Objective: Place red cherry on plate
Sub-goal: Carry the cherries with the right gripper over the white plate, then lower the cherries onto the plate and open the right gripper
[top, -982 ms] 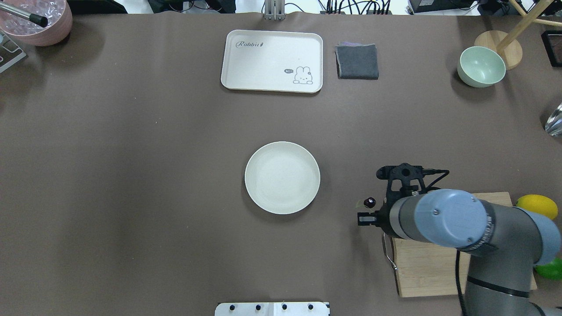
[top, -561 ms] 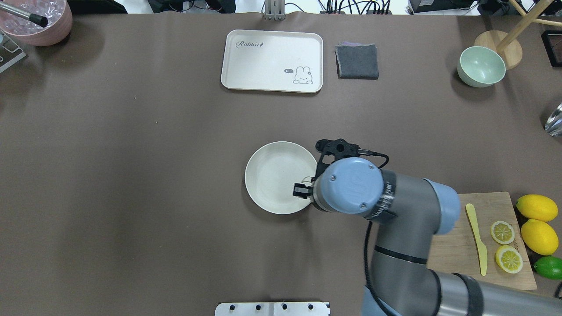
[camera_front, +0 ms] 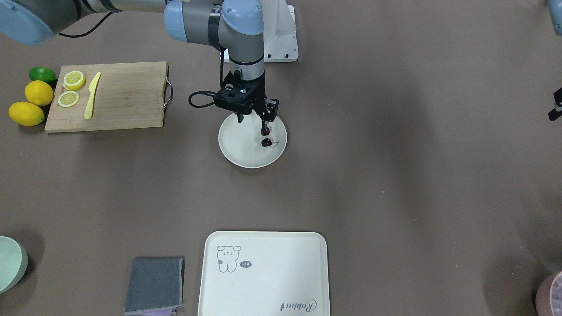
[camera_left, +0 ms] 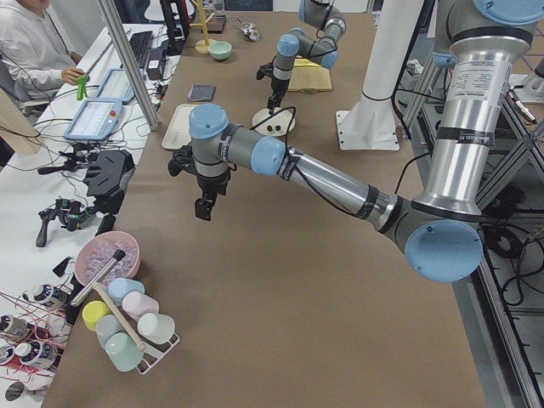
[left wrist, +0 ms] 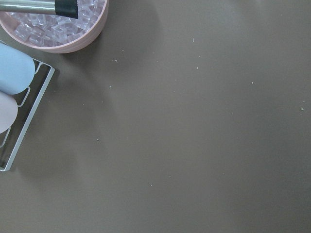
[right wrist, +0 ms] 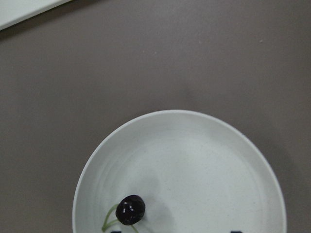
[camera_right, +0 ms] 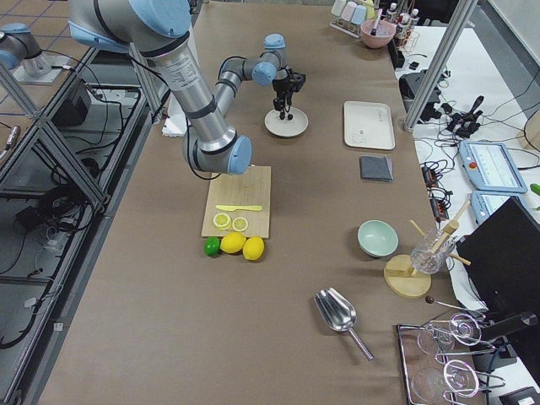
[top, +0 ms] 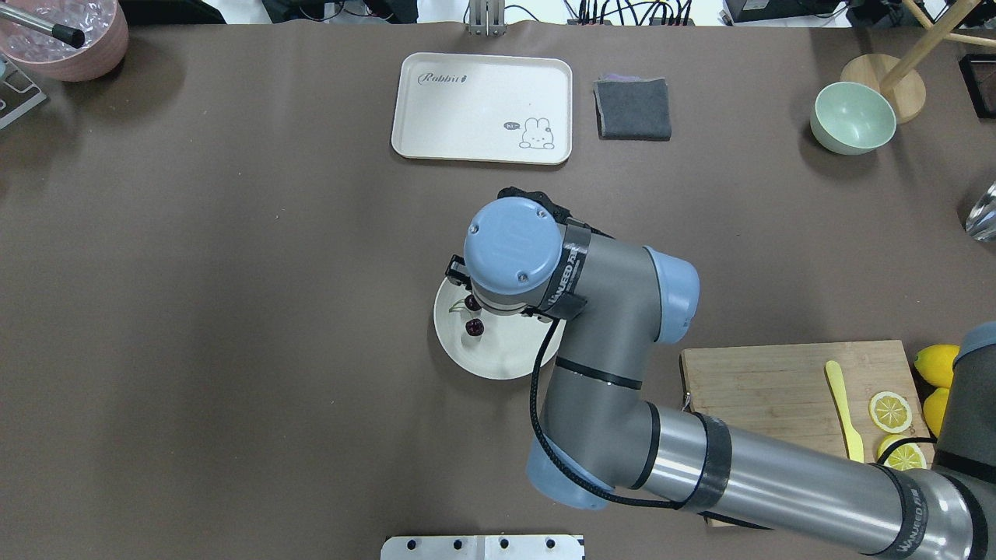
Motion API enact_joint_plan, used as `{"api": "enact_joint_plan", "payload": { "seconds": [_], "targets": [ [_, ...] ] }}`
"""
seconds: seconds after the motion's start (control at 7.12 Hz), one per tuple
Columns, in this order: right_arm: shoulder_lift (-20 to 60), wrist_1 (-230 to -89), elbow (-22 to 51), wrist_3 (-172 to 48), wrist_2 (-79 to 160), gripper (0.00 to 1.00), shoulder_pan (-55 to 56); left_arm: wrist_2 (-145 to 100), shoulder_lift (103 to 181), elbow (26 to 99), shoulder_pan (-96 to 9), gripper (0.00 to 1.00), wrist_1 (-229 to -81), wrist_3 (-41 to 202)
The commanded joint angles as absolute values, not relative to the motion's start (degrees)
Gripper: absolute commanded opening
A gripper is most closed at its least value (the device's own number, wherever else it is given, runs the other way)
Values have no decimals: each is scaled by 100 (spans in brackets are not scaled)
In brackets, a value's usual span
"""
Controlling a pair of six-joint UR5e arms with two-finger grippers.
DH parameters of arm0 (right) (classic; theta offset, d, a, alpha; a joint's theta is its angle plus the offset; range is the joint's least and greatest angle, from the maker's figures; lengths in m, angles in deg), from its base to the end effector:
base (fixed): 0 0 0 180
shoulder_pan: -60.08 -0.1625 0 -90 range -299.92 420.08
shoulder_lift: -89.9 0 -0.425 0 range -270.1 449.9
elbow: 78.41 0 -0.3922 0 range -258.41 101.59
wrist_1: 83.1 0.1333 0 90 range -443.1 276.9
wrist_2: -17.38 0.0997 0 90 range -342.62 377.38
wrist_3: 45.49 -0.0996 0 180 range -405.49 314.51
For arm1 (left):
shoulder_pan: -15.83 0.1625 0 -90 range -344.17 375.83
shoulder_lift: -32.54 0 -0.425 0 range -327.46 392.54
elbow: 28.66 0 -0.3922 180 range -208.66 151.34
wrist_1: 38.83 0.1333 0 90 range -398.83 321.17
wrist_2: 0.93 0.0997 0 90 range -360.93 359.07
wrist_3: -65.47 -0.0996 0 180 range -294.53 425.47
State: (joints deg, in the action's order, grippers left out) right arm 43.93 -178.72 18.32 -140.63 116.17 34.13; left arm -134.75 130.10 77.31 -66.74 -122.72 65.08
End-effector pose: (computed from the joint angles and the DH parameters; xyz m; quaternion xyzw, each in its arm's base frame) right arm -0.5630 -0.4053 0.1631 -0.0005 -0.3892 0.2184 0.8949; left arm 0.0050 -0.5360 0.4659 0.1176 0.3768 0.1189 0.9111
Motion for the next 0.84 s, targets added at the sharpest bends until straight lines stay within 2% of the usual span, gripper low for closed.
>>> {"api": "enact_joint_plan", "payload": {
  "seconds": [0.0,0.28,0.56,0.7],
  "targets": [
    [3783,-18886,3163,-12924,12127,100,2977,-13461,12711,7201,-6722,98,-12426,6530],
    [2823,-18936,4021,-11483,12275,100,2286,-13162,12711,6803,-7318,98,-12488,6442],
    [1989,-18936,4339,-9781,13247,100,996,-13215,12535,6609,-7688,98,-11896,5197],
    [1298,-18927,4306,-8099,13661,100,259,-13215,12492,6652,-7741,98,-11716,5177]
  ]
}}
